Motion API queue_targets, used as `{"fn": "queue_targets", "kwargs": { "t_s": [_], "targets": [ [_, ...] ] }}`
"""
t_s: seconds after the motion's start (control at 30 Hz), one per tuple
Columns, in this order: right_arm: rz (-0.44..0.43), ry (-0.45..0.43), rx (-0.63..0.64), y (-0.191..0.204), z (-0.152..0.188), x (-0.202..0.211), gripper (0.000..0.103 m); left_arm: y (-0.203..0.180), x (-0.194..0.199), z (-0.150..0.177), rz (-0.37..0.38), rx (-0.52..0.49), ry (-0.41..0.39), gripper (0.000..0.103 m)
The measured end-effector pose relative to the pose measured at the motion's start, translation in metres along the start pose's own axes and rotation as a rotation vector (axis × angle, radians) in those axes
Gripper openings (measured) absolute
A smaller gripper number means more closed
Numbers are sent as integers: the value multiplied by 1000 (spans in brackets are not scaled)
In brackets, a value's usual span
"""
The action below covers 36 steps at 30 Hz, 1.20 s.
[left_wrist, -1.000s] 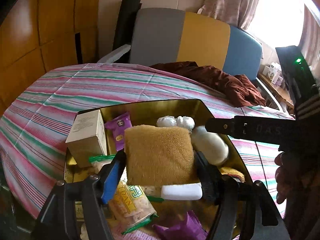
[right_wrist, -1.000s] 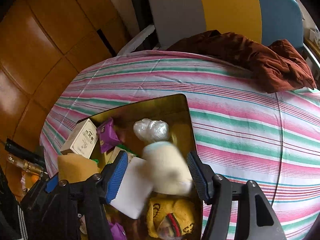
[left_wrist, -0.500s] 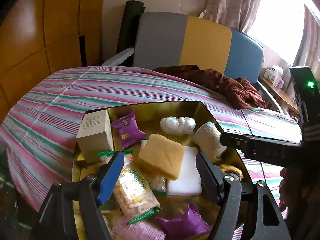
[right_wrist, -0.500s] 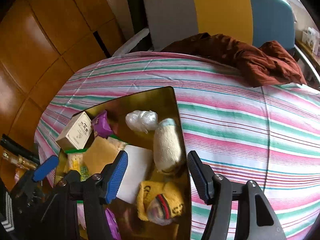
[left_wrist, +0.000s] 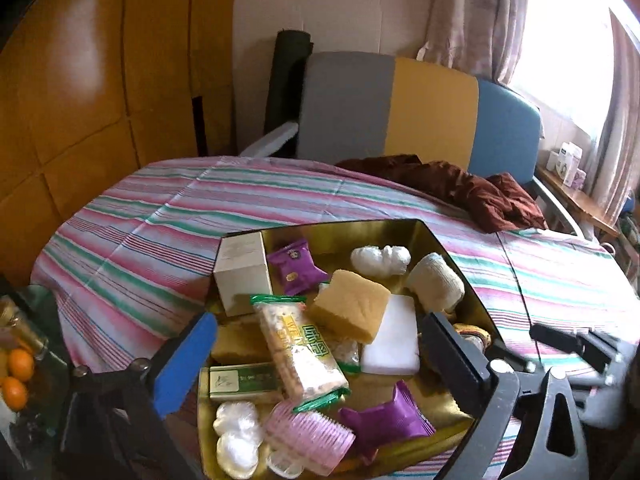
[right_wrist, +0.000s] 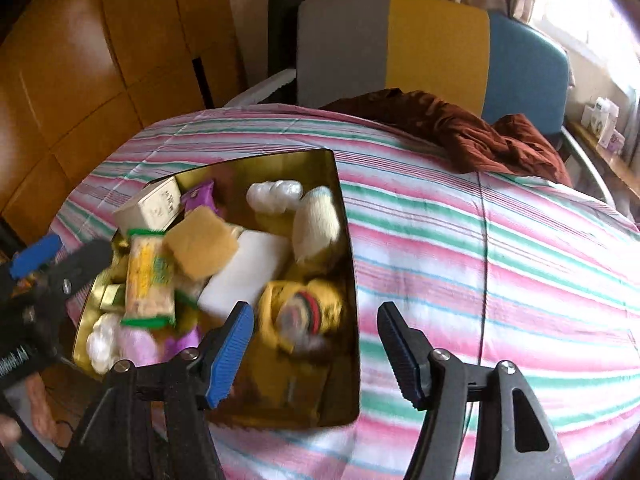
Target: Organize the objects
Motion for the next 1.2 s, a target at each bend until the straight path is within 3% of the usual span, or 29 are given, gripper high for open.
{"fn": "queue_targets", "kwargs": {
  "t_s": [0.17, 0.3, 0.4, 0.67, 0.87, 1.2],
  "targets": [
    [45, -48, -13, -1, 7, 6, 66, 1, 15, 3, -25, 16, -15, 103],
    [32, -55, -21, 1, 8, 7, 66, 3, 21, 5, -111, 17, -5, 103],
    [19, -54, -14, 5, 11, 9, 66, 4, 27, 6, -128, 23, -24, 103],
    [4, -53, -2, 14, 16, 9, 66, 12, 32, 13, -106, 79, -15, 103],
    [1, -50, 11, 20, 17, 7, 66, 14, 34, 13, -140, 68, -30, 102],
    [5, -38, 18, 21, 19, 3, 66, 13, 31, 15, -132, 66, -15, 102]
  ]
}}
Point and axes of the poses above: each gripper's, at about its wrist camera, not at the fingertips, and x roughly against the way its jaws point, y to its left, z to its underside, the point moved 7 cm from there along -x, roughly the way its jaws point, and after that the axes turned 9 degrees about -x, right-handed, at the moved point
